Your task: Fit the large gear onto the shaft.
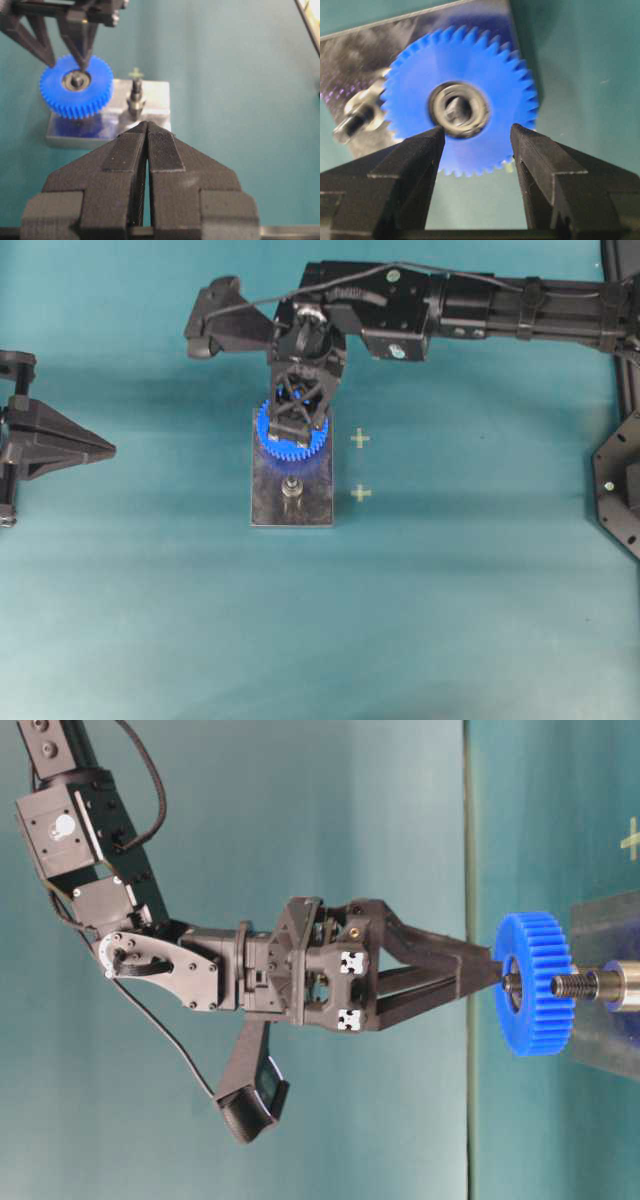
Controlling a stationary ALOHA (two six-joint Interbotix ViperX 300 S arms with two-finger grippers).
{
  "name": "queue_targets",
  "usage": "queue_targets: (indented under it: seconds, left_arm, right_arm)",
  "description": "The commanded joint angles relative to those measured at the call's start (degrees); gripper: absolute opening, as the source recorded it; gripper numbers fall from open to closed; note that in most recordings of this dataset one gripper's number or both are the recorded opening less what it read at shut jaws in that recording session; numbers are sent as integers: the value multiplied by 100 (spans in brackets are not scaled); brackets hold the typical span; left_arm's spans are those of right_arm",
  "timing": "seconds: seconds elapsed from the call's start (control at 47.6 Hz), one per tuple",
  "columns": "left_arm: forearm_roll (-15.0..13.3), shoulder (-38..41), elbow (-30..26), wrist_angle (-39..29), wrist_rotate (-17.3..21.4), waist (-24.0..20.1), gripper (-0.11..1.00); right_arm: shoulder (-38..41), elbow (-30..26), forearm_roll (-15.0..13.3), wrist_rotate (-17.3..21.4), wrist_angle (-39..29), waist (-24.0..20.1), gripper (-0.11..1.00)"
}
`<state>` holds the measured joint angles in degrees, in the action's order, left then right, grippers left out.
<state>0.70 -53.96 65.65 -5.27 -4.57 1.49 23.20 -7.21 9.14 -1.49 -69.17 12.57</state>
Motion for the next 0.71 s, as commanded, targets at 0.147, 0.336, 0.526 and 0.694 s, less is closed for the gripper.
queue_targets:
  seconds: [0.147,0.336,0.526,0.694]
  left_arm:
    - [18,18,-62,26,-18,0,0]
    - [18,18,-62,26,-18,0,0]
    - [18,18,-62,18,-18,0,0]
    - [18,18,-62,26,-18,0,0]
  right_arm:
    - [-299,176,18,-26,0,-35,60]
    - [-334,255,18,9,26,-44,60]
    - [-439,141,18,53,0,-53,60]
    - [-642,35,18,62,-62,-88,60]
